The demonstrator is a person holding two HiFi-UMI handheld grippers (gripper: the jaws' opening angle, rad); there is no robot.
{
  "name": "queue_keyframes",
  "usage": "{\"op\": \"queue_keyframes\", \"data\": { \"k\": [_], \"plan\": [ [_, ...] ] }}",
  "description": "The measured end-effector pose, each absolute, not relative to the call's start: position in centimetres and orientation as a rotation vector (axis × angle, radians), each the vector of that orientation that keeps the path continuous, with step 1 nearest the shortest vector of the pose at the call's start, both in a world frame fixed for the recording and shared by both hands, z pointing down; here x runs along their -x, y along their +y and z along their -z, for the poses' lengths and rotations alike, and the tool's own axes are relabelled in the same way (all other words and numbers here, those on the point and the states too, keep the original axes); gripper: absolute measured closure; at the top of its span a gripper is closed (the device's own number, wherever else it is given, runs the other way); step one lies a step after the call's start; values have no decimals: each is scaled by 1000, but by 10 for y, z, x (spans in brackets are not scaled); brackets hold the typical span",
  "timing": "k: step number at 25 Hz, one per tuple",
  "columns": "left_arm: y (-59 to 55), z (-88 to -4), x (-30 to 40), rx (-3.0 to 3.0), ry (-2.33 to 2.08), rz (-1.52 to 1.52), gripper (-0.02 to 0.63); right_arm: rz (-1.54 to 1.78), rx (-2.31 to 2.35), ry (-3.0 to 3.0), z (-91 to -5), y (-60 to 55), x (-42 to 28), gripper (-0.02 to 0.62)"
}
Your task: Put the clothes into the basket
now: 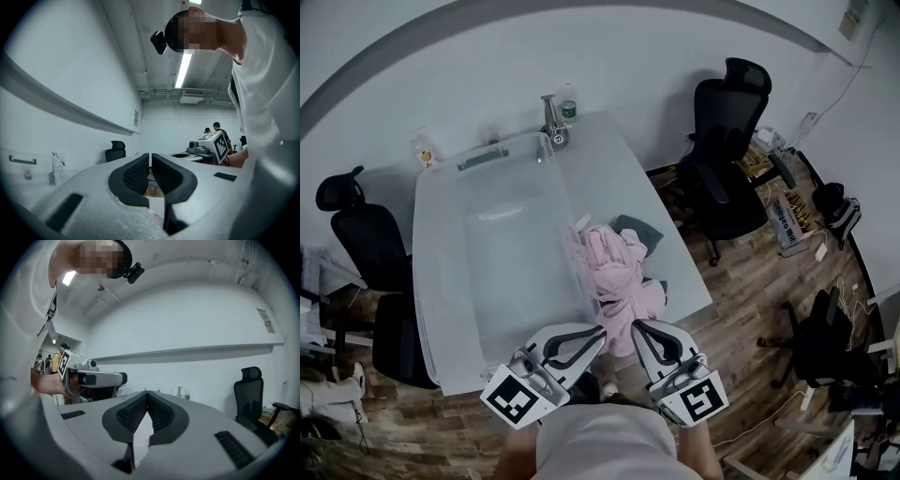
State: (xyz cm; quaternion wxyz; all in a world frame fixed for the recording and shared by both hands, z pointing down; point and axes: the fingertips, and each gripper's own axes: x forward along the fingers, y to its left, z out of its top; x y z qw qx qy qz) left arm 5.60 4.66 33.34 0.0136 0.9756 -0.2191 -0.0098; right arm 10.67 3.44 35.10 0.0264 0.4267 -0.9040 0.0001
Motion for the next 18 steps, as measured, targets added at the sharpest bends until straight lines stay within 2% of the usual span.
{"op": "queue_keyframes", "data": {
  "k": [12,18],
  "plan": [
    [3,-337,-52,-3128,-557,-27,600,-85,-1349,-2593,-382,-23,-106,583],
    [-14,-345,-57,-3111,-565,-66,600,-99,-1266,-2514,-402,-46,-103,494]
  ]
}}
